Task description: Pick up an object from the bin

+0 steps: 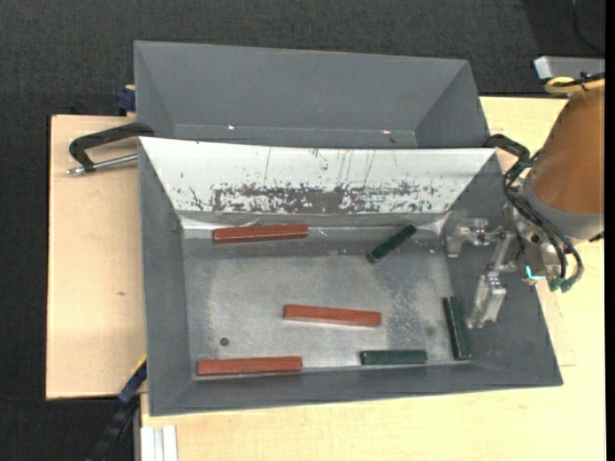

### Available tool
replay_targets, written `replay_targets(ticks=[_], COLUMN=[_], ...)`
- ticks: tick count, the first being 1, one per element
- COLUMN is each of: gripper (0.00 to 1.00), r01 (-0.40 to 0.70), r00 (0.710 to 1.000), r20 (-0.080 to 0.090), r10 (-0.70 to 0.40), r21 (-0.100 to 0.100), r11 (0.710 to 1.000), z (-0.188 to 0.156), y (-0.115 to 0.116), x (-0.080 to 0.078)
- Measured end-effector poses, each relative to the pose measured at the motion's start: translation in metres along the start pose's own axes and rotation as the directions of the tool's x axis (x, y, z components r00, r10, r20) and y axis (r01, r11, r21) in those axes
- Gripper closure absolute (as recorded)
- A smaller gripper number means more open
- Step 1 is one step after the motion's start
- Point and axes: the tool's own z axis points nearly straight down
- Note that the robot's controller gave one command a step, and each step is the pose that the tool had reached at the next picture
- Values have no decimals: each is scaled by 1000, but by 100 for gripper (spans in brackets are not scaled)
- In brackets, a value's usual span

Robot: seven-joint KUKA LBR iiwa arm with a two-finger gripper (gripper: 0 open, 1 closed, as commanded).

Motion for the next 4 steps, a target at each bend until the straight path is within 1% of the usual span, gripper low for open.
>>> replay_targets(ticks=[1, 2, 3, 4], gripper=[0, 0, 0, 0], r01=[2, 68, 222, 169], r00=[1000, 998, 975, 986], r20=[8, 13, 11, 4], r10=[-2, -68, -222, -169], r21=[2, 3, 4, 0], r11=[1000, 998, 975, 986], z=[-4, 43, 111, 140], y=[0, -16, -22, 7], x=[-2, -4, -7, -3])
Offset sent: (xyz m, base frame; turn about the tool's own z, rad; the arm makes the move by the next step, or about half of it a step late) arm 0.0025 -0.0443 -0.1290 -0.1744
